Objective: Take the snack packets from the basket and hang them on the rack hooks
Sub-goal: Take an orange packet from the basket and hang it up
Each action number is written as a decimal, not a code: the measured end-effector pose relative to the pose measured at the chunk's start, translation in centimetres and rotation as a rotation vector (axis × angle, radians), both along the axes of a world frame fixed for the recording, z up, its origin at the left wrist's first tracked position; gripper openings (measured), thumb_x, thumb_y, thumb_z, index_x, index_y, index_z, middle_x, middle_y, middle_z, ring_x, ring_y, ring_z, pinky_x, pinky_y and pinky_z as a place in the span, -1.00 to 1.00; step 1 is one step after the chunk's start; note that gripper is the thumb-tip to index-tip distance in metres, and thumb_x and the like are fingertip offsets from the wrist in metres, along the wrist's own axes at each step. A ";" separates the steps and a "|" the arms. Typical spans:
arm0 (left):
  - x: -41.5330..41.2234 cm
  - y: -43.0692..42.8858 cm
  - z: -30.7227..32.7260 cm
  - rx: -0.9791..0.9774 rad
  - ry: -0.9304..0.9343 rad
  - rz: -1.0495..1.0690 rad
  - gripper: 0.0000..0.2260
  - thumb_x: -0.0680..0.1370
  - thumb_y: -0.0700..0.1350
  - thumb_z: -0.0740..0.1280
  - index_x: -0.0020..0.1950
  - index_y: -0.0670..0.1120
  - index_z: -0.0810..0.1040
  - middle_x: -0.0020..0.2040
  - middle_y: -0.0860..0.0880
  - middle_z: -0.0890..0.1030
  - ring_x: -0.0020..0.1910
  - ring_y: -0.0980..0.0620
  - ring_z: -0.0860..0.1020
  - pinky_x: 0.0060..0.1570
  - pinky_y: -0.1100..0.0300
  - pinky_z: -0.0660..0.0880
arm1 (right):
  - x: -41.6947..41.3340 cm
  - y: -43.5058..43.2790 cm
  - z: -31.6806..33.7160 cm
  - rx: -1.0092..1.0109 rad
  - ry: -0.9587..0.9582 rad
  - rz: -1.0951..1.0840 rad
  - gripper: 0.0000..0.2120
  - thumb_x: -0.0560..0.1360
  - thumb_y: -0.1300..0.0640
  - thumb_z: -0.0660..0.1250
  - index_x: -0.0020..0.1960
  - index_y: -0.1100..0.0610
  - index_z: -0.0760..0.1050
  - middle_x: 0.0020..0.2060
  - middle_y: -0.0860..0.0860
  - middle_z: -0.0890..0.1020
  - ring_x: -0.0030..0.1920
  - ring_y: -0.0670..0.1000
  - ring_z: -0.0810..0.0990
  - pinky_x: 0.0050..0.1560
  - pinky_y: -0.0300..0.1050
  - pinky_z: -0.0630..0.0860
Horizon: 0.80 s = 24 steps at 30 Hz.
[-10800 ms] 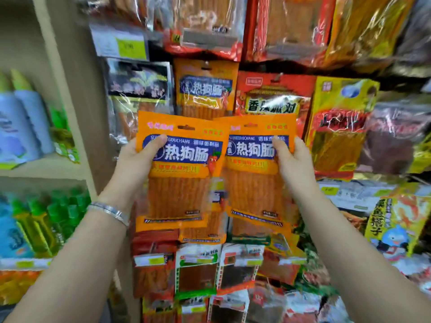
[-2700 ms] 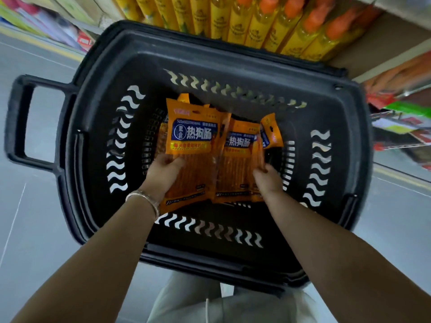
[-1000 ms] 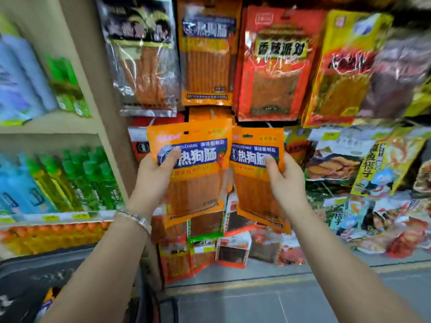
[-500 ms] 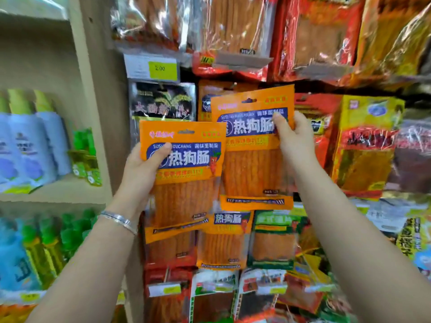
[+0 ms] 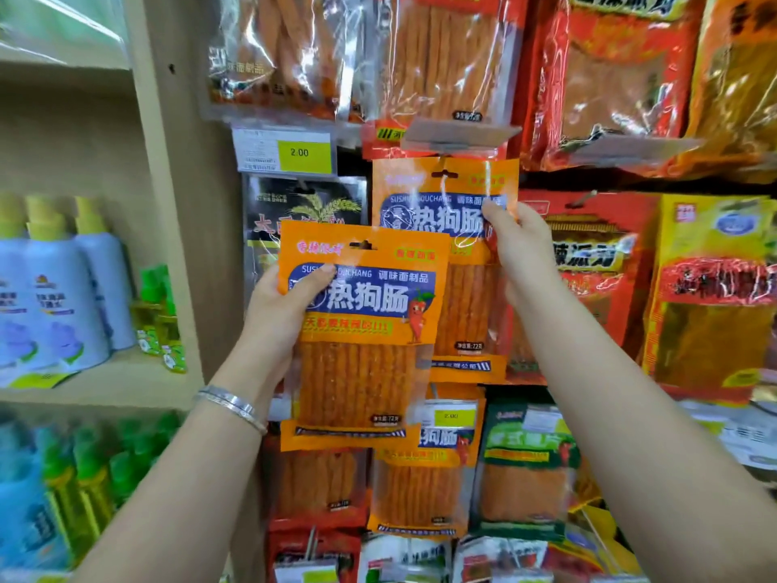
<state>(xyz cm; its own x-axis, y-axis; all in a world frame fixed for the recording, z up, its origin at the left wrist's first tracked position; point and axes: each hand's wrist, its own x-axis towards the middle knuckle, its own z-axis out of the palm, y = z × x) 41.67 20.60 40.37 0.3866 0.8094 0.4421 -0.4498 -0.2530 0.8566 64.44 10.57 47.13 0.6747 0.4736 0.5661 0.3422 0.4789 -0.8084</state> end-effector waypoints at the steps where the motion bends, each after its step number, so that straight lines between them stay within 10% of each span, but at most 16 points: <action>1: 0.1 0.2 0.0 0.001 0.000 -0.006 -0.82 0.28 0.10 0.52 -0.16 0.17 0.63 -0.08 -0.06 0.71 -0.11 -0.08 0.69 -0.26 0.09 0.60 | 0.1 0.1 -0.1 -0.002 -0.003 0.000 -0.87 0.52 0.14 0.31 -0.20 0.05 0.55 -0.35 -0.13 0.64 -0.35 -0.20 0.59 -0.34 -0.34 0.47; 12: 1.3 1.4 0.1 -0.013 -0.011 -0.009 -0.77 0.33 0.07 0.51 -0.06 0.11 0.59 -0.07 -0.05 0.71 -0.11 -0.07 0.69 -0.28 0.12 0.60 | 0.0 2.3 0.2 -0.138 -0.148 -0.147 -0.86 0.59 0.09 0.19 -0.07 0.03 0.50 -0.06 0.08 0.64 -0.06 0.06 0.58 0.06 0.02 0.50; 18: 2.1 1.7 0.4 -0.021 -0.023 0.012 -0.84 0.37 0.03 0.50 -0.10 0.13 0.59 -0.13 -0.02 0.71 -0.16 -0.03 0.69 -0.32 0.13 0.59 | 0.0 2.6 0.5 -0.411 -0.283 -0.097 -0.60 0.64 0.01 0.02 0.41 0.14 0.28 0.34 0.08 0.43 0.33 0.08 0.38 0.32 -0.12 0.26; 24: 2.8 1.5 1.0 -0.023 -0.039 -0.003 -0.77 0.42 -0.01 0.47 0.02 0.02 0.53 -0.12 -0.02 0.71 -0.15 -0.02 0.69 -0.32 0.17 0.58 | -2.1 0.2 -2.6 -0.093 -0.365 -0.160 -0.55 0.59 0.06 0.18 0.46 0.10 0.23 0.38 -0.04 0.35 0.40 -0.06 0.30 0.44 -0.07 0.21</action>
<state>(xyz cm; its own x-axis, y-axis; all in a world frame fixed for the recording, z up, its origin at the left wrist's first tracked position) 44.45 22.09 41.39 0.3715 0.8187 0.4379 -0.4838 -0.2319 0.8439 62.37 10.74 44.49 0.5069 0.4395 0.7415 0.6787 0.3268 -0.6577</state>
